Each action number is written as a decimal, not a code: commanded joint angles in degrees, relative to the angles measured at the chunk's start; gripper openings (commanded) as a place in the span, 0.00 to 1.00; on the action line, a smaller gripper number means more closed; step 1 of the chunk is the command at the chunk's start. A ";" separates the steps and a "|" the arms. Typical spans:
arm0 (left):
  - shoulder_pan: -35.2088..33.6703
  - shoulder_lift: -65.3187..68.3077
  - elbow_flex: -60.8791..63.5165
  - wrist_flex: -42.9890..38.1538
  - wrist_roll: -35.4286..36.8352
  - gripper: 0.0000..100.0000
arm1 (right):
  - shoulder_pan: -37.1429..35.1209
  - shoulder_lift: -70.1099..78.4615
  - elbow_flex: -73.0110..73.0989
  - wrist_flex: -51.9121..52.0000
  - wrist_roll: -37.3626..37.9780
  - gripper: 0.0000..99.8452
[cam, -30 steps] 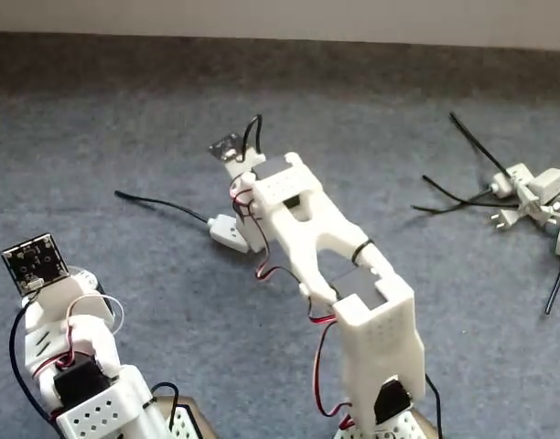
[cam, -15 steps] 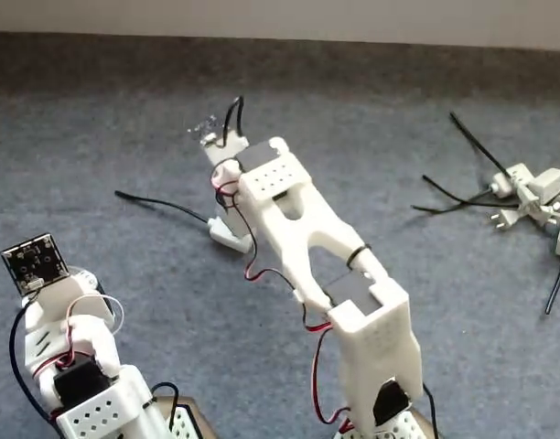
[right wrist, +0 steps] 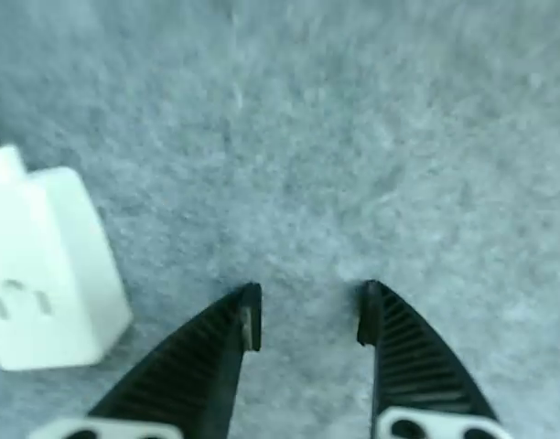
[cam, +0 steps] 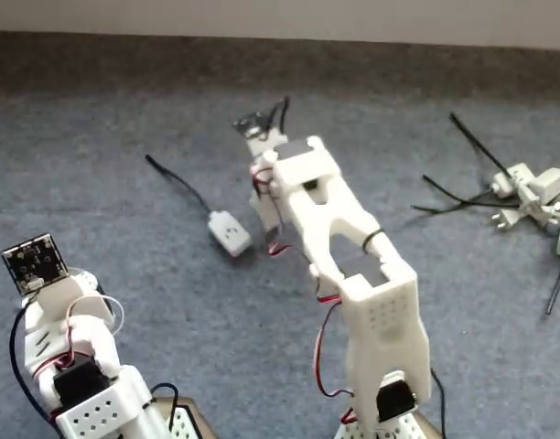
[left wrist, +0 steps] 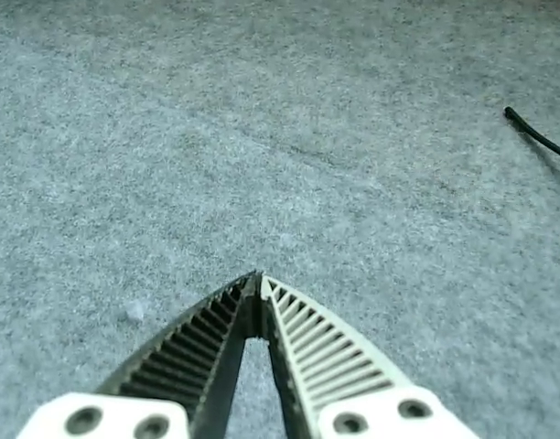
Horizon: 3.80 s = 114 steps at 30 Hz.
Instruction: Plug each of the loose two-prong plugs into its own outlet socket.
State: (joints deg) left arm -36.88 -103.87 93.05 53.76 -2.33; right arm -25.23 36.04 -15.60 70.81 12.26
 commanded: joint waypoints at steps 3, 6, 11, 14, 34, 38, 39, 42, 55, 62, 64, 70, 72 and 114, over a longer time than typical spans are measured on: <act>1.27 -0.22 -0.40 -1.23 0.00 0.01 | 5.05 0.48 -0.66 -0.31 -0.44 0.19; 1.27 -0.22 -0.40 -1.23 0.00 0.01 | 4.26 -1.36 -1.98 1.80 -0.35 0.19; 1.36 -0.22 -0.40 -1.23 0.00 0.01 | -3.56 -6.81 -8.31 8.13 -0.35 0.19; 1.36 -0.22 -0.40 -1.23 0.00 0.01 | -7.52 -8.75 -10.68 8.48 -0.44 0.19; 1.36 -0.22 -0.40 -1.14 0.00 0.01 | -8.13 7.08 -12.97 3.30 -0.53 0.19; 1.36 -0.22 -0.40 -1.14 0.00 0.01 | -7.60 3.74 -17.10 6.99 -0.88 0.19; 1.36 -0.22 -0.40 -1.14 0.00 0.01 | -8.13 2.68 -18.42 8.40 -0.88 0.19; 1.36 -0.22 -0.40 -1.14 0.00 0.01 | -11.38 0.31 -21.85 11.91 -0.97 0.19; 1.36 -0.22 -0.40 -1.14 0.00 0.01 | -11.30 7.52 -23.43 12.53 -0.97 0.19; 1.36 -0.22 -0.40 -1.14 0.00 0.01 | -4.70 14.64 -23.52 12.53 -0.88 0.19; 1.36 -0.22 -0.40 -1.14 0.00 0.01 | -4.09 15.87 -23.52 12.53 -0.62 0.19; 1.36 -0.22 -0.40 -1.14 0.00 0.01 | -3.56 14.29 -23.69 12.53 -0.53 0.19; 1.36 -0.22 -0.40 -1.14 0.00 0.01 | -3.91 11.82 -23.69 12.88 -0.79 0.19; 1.36 -0.22 0.48 -1.49 0.00 0.01 | -5.67 12.79 -21.14 15.52 -4.13 0.19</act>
State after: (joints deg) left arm -36.70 -103.87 93.93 53.49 -2.33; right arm -33.23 48.09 -36.79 86.64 8.48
